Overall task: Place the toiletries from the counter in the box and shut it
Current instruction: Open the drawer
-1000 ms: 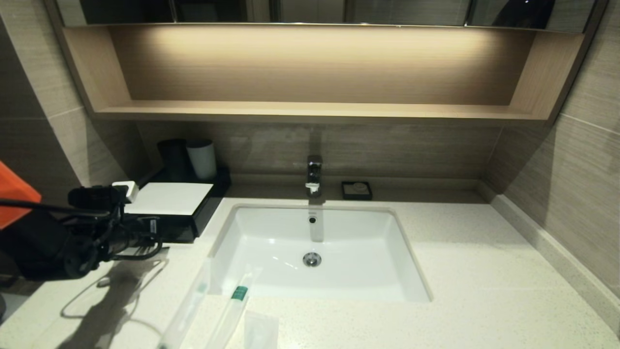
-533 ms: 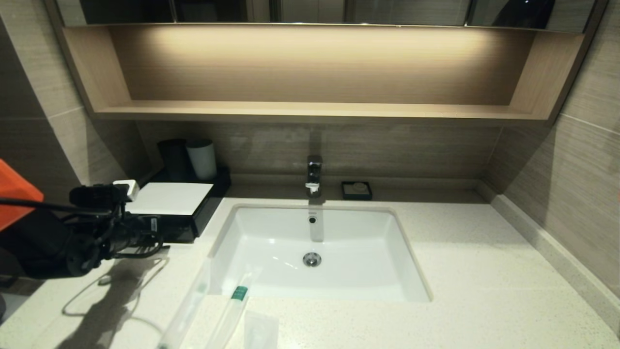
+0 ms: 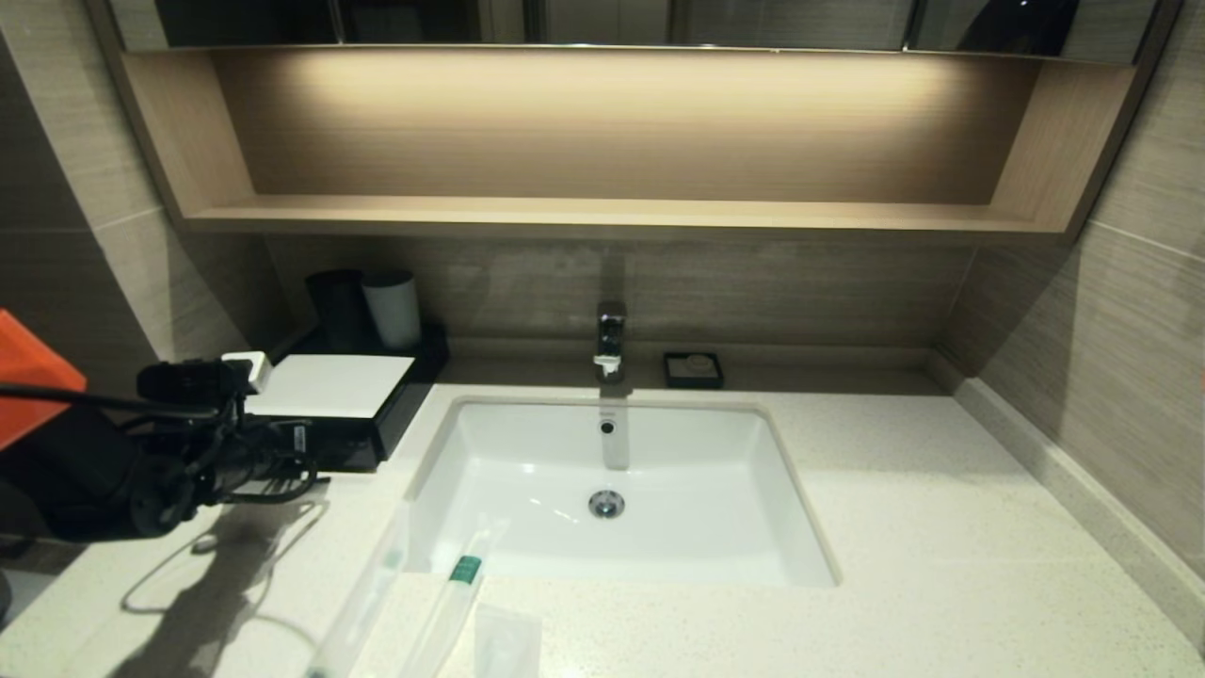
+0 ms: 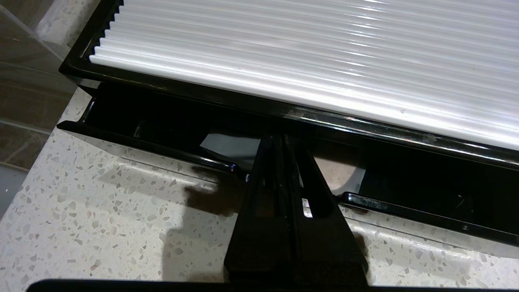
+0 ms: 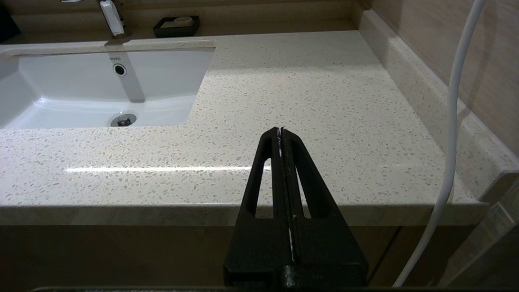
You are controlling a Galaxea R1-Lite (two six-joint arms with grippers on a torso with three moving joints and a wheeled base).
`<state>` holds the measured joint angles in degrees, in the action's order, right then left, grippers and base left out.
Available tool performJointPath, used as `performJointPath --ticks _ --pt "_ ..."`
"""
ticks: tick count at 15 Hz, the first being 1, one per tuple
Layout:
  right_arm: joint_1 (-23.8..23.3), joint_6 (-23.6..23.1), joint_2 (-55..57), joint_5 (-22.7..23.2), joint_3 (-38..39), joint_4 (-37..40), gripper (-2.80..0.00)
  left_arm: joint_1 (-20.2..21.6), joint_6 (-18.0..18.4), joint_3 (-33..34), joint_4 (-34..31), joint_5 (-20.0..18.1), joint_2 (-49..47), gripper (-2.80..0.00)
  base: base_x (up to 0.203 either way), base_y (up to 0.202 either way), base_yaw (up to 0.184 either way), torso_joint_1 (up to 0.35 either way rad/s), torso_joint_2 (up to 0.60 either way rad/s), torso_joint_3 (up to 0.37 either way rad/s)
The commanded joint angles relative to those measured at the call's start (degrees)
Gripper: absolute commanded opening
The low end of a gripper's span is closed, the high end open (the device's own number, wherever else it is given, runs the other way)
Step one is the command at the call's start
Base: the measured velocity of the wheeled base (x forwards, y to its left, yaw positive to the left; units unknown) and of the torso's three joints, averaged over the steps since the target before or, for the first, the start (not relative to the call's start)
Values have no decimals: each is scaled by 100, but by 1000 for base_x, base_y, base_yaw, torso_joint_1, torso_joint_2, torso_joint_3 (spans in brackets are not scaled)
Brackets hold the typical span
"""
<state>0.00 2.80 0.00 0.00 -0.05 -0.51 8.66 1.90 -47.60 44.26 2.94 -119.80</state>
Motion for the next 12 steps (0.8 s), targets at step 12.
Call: performJointPath --ticks 12 --pt "0 1 9 0 4 -2 -280 0 3 -105 -386 5 70 -280 0 0 0 0 0 0"
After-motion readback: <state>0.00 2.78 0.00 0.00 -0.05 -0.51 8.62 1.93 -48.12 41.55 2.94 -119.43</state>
